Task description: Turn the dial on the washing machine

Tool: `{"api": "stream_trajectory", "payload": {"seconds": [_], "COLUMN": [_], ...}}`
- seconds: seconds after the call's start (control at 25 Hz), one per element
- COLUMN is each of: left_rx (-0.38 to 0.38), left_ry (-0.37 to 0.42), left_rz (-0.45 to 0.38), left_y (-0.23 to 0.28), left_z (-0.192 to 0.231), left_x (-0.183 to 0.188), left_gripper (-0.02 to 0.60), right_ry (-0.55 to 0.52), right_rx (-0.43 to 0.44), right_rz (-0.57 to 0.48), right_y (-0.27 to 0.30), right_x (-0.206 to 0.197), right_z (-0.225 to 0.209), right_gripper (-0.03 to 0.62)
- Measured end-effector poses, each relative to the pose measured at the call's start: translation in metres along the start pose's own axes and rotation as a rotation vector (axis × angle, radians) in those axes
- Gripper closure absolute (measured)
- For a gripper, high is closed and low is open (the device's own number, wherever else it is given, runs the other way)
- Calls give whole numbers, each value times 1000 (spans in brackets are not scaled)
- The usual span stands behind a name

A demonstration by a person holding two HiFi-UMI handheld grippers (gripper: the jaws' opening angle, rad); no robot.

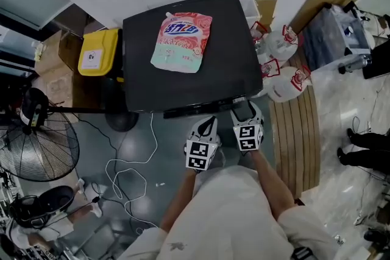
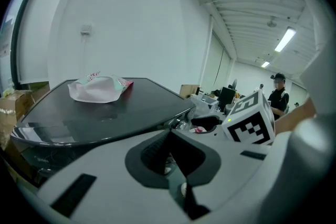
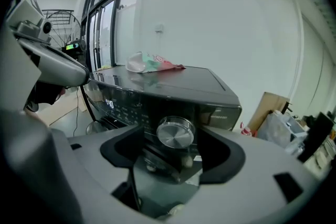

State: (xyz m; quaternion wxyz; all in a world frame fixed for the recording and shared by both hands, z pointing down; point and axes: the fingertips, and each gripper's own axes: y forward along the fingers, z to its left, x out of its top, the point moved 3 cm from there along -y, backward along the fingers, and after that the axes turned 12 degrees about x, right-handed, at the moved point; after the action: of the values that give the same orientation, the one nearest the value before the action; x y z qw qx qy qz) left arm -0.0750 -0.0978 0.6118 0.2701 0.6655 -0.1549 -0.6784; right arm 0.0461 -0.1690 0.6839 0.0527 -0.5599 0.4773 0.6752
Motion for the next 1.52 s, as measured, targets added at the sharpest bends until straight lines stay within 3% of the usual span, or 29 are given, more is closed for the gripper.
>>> {"api": "stream_trajectory", "payload": {"seconds": [0.24, 0.92, 1.52], "left_rx": [42, 64, 50], "left_ry": [2, 4, 3], "left_rz": [5, 55, 38], "left_y": [2, 1, 1], "left_z": [0, -5, -10], "left_x": [0, -12, -12], "left_gripper": [569, 569, 569], "right_ry": [35, 52, 302], "right_rx": [-4, -57, 57], "right_rz": [-5, -18, -46], "right_y": [10, 24, 19], "right_x": [-9, -3, -3], "right_z": [-6, -11, -21], "right_gripper": [258, 313, 319]}}
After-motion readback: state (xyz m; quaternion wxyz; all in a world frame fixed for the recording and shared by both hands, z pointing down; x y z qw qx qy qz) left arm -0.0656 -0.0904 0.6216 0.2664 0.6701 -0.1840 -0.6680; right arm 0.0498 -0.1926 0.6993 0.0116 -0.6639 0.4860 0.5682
